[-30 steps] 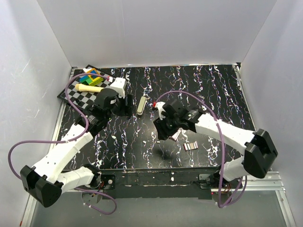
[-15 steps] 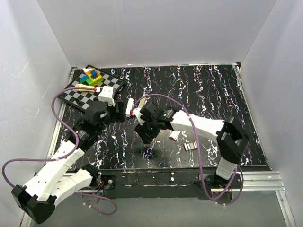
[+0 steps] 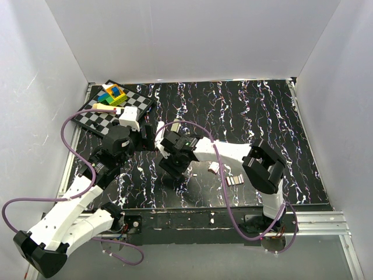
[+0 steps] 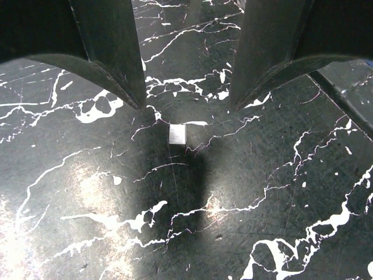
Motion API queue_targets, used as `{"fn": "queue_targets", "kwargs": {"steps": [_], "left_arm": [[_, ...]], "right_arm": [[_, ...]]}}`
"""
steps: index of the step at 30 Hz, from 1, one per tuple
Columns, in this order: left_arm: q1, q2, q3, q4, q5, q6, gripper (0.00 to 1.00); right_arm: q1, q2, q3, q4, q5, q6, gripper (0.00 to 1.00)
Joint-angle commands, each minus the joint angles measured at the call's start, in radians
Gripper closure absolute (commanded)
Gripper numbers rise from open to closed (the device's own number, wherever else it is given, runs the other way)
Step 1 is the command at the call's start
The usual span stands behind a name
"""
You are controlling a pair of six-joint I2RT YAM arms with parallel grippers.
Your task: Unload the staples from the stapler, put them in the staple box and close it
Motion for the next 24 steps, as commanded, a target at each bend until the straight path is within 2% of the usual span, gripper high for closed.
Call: {"fn": "queue_targets", "kwargs": {"steps": [1, 15, 24], "left_arm": [[0.004, -0.012, 0.0, 0.012, -0.007, -0.003, 0.18], [0.006, -0.01, 0.0, 0.012, -0.016, -0.003, 0.18], [0.006, -0.008, 0.0, 0.012, -0.014, -0.001, 0.18]], "right_arm": [[0.011, 0.03, 0.058, -0.025, 0.023, -0.014, 0.33], [0.014, 0.111, 0.103, -0.043, 0.033, -0.01, 0.36], [0.018, 0.139, 0.129, -0.065, 0.047, -0.007, 0.42]]}}
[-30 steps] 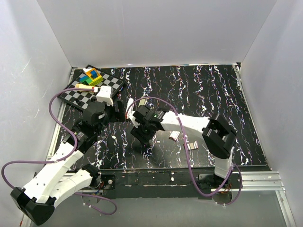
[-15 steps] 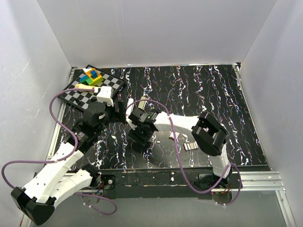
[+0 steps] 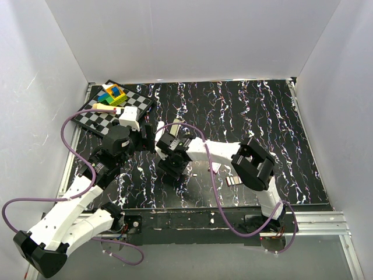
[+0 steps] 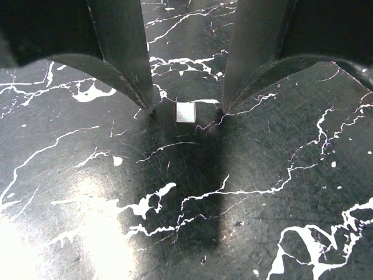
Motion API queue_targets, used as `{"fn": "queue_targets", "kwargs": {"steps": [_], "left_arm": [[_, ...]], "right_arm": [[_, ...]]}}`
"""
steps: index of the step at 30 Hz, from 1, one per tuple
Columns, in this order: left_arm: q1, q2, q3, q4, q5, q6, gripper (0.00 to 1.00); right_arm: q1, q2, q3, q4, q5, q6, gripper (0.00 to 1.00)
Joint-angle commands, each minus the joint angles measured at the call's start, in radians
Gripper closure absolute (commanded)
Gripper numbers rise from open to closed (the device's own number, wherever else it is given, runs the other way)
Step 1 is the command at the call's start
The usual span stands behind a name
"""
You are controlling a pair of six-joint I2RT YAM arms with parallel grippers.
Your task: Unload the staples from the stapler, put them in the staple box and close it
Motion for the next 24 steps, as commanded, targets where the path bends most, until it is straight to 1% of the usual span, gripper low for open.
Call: {"fn": "queue_targets", "kwargs": {"steps": [1, 6, 18, 24], "left_arm": [[0.006, -0.008, 0.001, 0.008, -0.014, -0.003, 0.18], [0.006, -0.007, 0.001, 0.009, -0.014, -0.002, 0.18], [0.006, -0.004, 0.001, 0.009, -0.012, -0.002, 0.18], [0.006, -0.005, -0.001, 0.009, -0.014, 0.0, 0.18]], "right_arm": [[0.011, 0.025, 0.047, -0.018, 0.016, -0.008, 0.43], [0.017, 0.042, 0.056, -0.03, 0.067, -0.005, 0.45], [0.034, 0.056, 0.062, -0.051, 0.087, -0.008, 0.55], [0.058, 0.065, 0.076, -0.076, 0.124, -0.009, 0.56]]}}
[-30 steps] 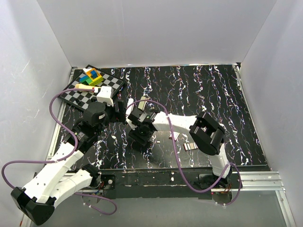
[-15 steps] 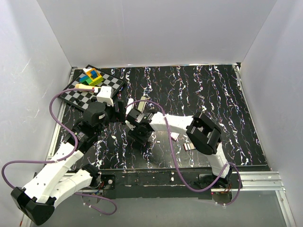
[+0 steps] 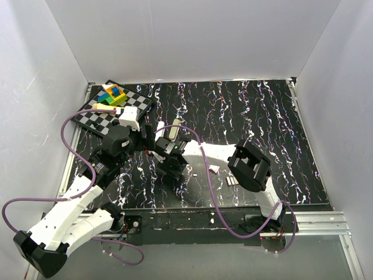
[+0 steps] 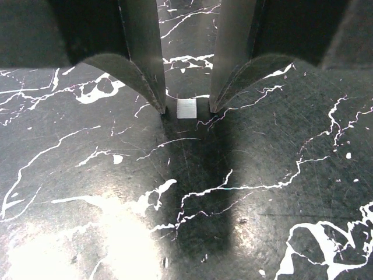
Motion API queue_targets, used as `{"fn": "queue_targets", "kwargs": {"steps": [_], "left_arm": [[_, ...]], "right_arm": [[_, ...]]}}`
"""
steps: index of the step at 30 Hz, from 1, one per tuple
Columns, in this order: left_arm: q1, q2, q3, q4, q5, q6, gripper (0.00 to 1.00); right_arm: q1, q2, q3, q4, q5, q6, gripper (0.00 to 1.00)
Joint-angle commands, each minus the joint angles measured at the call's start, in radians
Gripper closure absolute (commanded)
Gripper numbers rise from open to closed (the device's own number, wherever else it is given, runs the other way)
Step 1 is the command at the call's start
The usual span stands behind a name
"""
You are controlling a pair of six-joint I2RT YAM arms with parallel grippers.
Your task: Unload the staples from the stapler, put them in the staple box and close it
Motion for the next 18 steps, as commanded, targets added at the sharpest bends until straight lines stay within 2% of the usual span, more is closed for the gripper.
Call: {"fn": "queue_targets", "kwargs": {"steps": [1, 11, 15, 18], "left_arm": [[0.006, -0.006, 0.001, 0.007, -0.014, 0.0, 0.18], [0.006, -0.01, 0.001, 0.007, -0.017, 0.0, 0.18], [0.006, -0.013, -0.001, 0.007, -0.017, 0.0, 0.18], [0.006, -0.016, -0.002, 0.007, -0.014, 0.001, 0.18]], "right_arm": [[0.025, 0.031, 0.036, -0.041, 0.031, -0.009, 0.57], [0.036, 0.042, 0.044, -0.049, 0.065, -0.005, 0.72], [0.036, 0.04, 0.044, -0.055, 0.069, -0.002, 0.81], [0.036, 0.02, 0.032, -0.043, 0.072, 0.003, 0.83]]}}
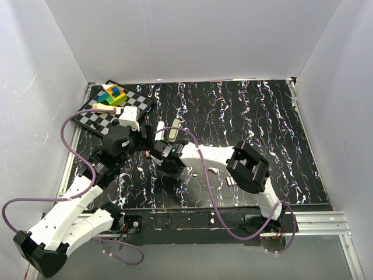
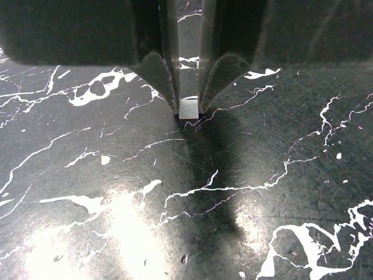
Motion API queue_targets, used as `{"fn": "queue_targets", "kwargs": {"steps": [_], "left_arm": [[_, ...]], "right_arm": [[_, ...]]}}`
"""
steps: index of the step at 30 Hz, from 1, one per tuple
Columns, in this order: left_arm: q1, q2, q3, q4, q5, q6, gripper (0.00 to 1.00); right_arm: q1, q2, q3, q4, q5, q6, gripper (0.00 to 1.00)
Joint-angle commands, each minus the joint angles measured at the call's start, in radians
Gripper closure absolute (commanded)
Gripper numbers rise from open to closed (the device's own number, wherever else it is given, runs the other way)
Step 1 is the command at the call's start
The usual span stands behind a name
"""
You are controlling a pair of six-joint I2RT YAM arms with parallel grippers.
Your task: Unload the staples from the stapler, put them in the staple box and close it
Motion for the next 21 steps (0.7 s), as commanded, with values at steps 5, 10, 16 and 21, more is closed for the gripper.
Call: {"fn": "queue_targets", "kwargs": {"steps": [5, 10, 16, 21], "left_arm": [[0.006, -0.028, -0.002, 0.007, -0.005, 0.0, 0.18], [0.006, -0.058, -0.009, 0.012, 0.002, -0.008, 0.19], [0.006, -0.105, -0.006, 0.013, 0.047, -0.043, 0.19], [0.006, -0.12, 0.011, -0.025, 0.159, -0.054, 0.2]], "right_arm": [[0.001, -0.07, -0.037, -0.006, 0.028, 0.011, 0.84], [0.001, -0.193, -0.11, -0.007, 0.052, 0.02, 0.84], [0.001, -0.367, -0.213, -0.026, 0.092, 0.034, 0.84], [0.001, -0.521, -0.282, -0.055, 0.084, 0.04, 0.84]]}}
